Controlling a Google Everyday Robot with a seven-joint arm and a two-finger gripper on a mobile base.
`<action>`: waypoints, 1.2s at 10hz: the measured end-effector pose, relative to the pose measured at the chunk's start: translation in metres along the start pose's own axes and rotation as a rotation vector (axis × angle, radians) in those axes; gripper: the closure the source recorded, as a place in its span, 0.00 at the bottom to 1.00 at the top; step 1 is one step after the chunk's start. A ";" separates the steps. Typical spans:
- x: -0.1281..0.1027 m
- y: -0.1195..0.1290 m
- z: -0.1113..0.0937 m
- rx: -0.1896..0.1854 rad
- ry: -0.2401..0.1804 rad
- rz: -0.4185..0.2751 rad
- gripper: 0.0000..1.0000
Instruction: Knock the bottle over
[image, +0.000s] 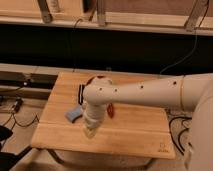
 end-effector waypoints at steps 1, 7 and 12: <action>-0.012 0.006 0.000 -0.001 -0.016 -0.044 1.00; -0.054 0.013 0.013 -0.020 -0.047 -0.151 1.00; -0.048 0.010 0.019 -0.025 -0.039 -0.144 1.00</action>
